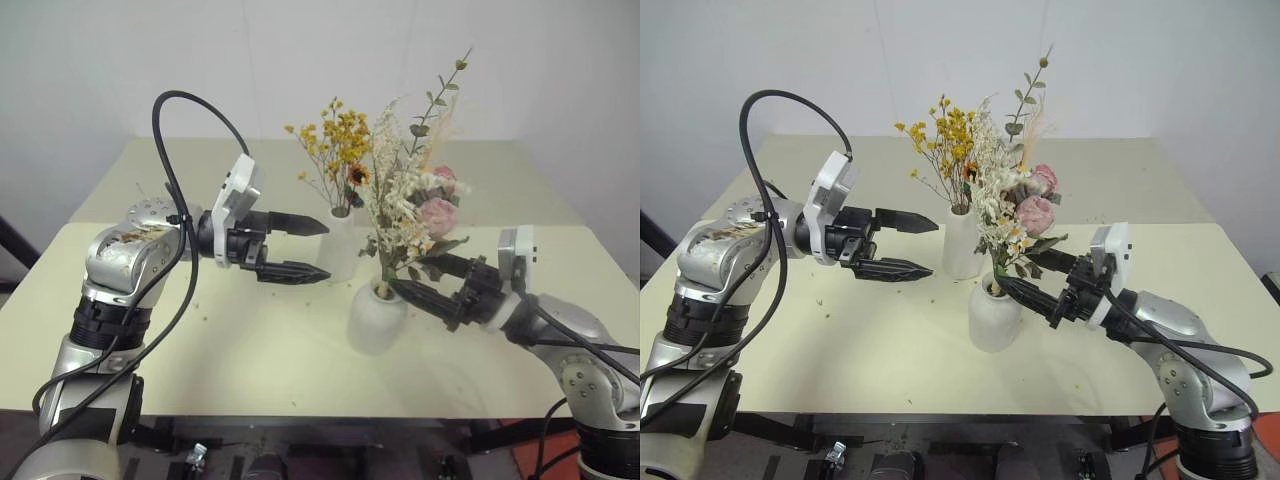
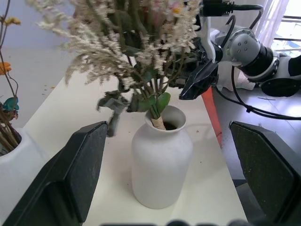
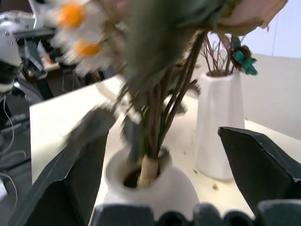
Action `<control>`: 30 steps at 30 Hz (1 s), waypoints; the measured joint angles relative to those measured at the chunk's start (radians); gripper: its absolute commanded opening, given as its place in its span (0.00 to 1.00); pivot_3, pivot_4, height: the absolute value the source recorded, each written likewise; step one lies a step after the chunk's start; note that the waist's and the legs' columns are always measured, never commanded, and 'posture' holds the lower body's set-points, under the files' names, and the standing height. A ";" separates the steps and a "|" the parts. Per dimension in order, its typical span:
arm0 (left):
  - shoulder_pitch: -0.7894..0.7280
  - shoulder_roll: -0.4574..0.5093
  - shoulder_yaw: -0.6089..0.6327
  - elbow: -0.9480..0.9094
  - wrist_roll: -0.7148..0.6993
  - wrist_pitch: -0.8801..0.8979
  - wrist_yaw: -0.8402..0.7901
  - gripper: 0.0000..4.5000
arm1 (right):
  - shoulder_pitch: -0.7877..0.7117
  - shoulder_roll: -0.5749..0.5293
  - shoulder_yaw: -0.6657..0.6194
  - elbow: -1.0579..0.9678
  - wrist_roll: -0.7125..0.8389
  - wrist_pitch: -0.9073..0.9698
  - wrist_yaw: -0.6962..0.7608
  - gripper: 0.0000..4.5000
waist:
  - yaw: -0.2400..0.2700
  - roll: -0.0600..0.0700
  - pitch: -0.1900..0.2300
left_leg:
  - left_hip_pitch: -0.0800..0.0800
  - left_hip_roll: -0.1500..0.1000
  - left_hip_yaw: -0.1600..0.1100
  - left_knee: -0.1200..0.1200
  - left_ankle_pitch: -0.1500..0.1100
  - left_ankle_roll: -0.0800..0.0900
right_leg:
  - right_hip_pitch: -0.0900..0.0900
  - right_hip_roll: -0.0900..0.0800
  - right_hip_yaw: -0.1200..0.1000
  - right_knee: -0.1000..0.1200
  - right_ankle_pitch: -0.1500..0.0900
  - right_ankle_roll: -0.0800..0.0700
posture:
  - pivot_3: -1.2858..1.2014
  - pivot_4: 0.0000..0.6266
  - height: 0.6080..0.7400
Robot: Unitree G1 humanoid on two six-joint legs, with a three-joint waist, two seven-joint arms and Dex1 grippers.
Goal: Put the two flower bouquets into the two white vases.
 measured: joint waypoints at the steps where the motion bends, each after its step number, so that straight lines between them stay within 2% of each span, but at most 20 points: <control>1: 0.000 -0.001 0.000 0.000 0.002 -0.001 0.000 1.00 | 0.004 -0.019 -0.007 0.001 0.000 -0.001 0.017 1.00 | 0.000 0.000 0.000 | 0.000 0.000 0.000 0.000 0.000 0.000 | 0.000 0.000 0.000 0.000 0.000 0.000 | 0.52 0.24 1.00; 7: 0.025 0.022 0.008 -0.004 0.006 -0.005 0.003 1.00 | 0.048 -0.160 -0.055 0.092 -0.037 -0.039 0.162 1.00 | 0.000 0.000 0.000 | 0.000 0.000 0.000 0.000 0.000 0.000 | 0.000 0.000 0.000 0.000 0.000 0.000 | 0.52 0.24 1.00; 13: 0.169 0.084 0.099 -0.050 -0.011 -0.036 0.014 1.00 | 0.049 -0.262 -0.087 0.207 -0.091 -0.085 0.260 1.00 | -0.003 0.000 0.000 | 0.001 0.000 0.001 0.000 0.000 0.000 | 0.000 0.000 0.001 0.000 0.000 0.000 | 0.52 0.24 1.00; 23: 0.367 0.224 0.268 -0.093 0.004 -0.091 0.063 1.00 | 0.037 -0.316 -0.113 0.260 -0.139 -0.109 0.312 1.00 | 0.002 0.000 0.000 | 0.001 0.000 0.002 0.000 0.000 0.000 | 0.001 0.000 0.001 0.000 0.000 0.000 | 0.52 0.24 1.00; 30: 0.454 0.229 0.316 -0.101 0.002 -0.126 0.101 1.00 | 0.076 -0.308 -0.139 0.258 -0.177 -0.158 0.305 1.00 | 0.006 0.000 0.000 | 0.001 0.000 0.002 0.000 0.000 0.000 | 0.001 0.000 0.001 0.000 0.000 0.000 | 0.52 0.24 1.00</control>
